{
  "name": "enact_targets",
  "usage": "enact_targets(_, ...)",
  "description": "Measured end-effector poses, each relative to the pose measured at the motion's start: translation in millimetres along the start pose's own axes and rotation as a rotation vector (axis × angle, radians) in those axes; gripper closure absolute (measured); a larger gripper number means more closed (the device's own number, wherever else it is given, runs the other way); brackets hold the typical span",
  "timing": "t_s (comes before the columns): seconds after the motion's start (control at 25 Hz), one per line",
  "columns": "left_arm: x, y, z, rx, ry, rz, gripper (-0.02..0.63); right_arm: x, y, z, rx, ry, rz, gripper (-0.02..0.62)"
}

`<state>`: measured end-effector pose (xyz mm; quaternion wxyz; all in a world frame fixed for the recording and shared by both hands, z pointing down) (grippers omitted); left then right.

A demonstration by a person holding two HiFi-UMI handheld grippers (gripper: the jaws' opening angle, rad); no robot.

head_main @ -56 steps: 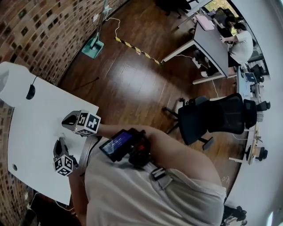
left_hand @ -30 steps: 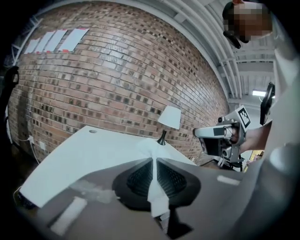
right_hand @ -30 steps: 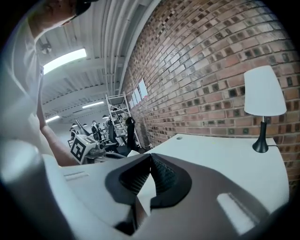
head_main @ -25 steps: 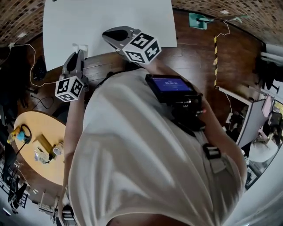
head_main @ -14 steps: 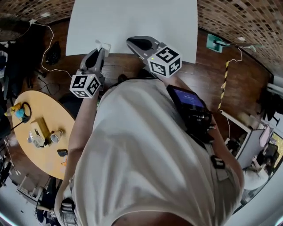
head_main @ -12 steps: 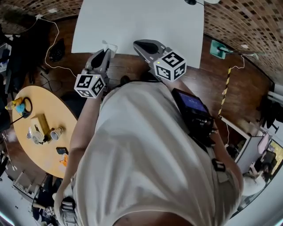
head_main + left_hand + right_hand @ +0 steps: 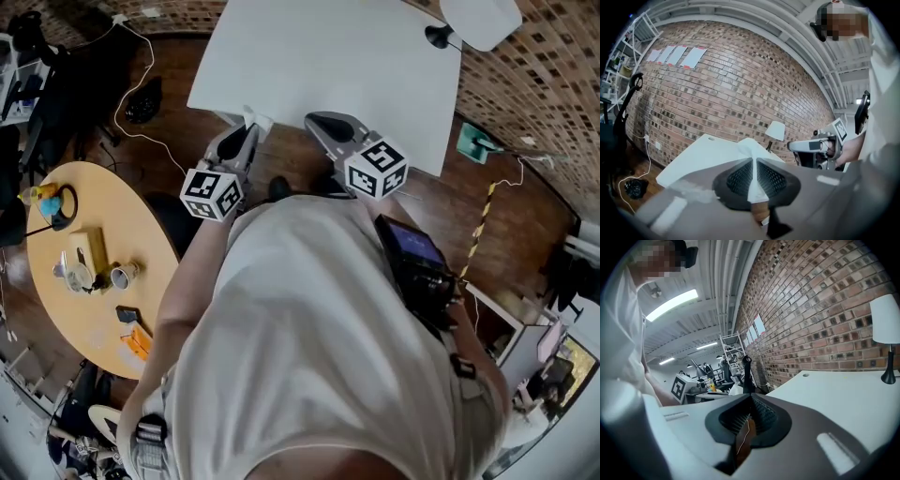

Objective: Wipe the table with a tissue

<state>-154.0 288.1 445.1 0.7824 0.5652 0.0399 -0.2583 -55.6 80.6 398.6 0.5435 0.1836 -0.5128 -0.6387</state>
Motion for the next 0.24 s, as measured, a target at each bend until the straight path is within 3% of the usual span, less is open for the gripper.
enact_targets(0.24, 35, -13, 34, -0.042, 0.006, -0.001, 0.581, 33, -3, -39, 0.0, 0.002, 0.037, 0.588)
Point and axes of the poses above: the fingertips, and each gripper's own axes: z forward along the fingers, x to its right, y out of its underside, the point moved 9 cm from there along -z, backward along the fingers, and after that the axes turned 8 degrees about -x, right-handed, at the moved point
